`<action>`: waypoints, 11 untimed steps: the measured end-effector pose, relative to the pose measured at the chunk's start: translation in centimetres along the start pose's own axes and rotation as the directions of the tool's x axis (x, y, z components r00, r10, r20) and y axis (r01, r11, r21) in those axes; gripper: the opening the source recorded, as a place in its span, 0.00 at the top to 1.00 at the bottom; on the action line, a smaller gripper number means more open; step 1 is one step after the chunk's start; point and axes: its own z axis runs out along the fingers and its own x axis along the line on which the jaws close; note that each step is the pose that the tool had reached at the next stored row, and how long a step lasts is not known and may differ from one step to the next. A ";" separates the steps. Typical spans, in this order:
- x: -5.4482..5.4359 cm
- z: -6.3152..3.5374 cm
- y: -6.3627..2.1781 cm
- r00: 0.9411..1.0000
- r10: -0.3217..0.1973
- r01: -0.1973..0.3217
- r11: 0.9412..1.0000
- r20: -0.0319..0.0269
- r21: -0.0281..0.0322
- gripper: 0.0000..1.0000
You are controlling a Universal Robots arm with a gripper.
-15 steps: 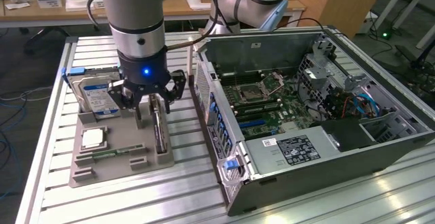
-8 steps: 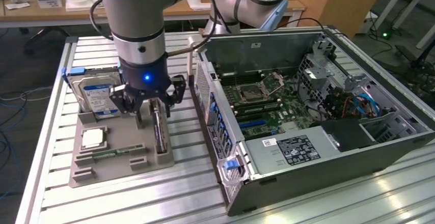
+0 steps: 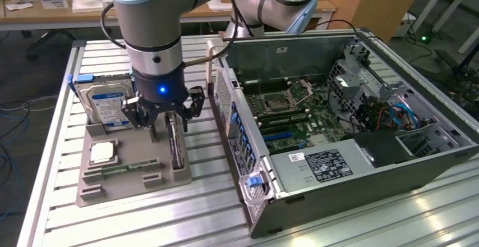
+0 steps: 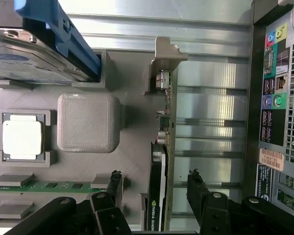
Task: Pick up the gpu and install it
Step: 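Pick up the gpu and move the gpu toward the slot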
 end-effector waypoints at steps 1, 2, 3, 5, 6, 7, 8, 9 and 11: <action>0.0 0.03 0.00 1.000 0.000 0.000 1.000 0.000 0.000 0.35; 0.0 0.15 0.00 1.000 0.000 0.000 1.000 0.000 0.000 0.35; 0.0 0.33 -0.01 1.000 0.000 0.000 1.000 0.000 0.000 0.35; 0.0 0.69 -0.02 1.000 0.000 0.000 1.000 0.000 0.000 0.35; 0.0 0.87 -0.03 1.000 0.000 0.000 1.000 0.000 0.000 0.35; 0.0 1.05 -0.04 1.000 0.000 0.000 1.000 0.000 0.000 0.35; 0.0 1.23 -0.04 1.000 0.000 0.000 1.000 0.000 0.000 0.35; 0.0 1.40 -0.05 1.000 0.000 0.000 1.000 0.000 0.000 0.35; 0.0 1.78 -0.06 1.000 0.000 0.000 1.000 0.000 0.000 0.35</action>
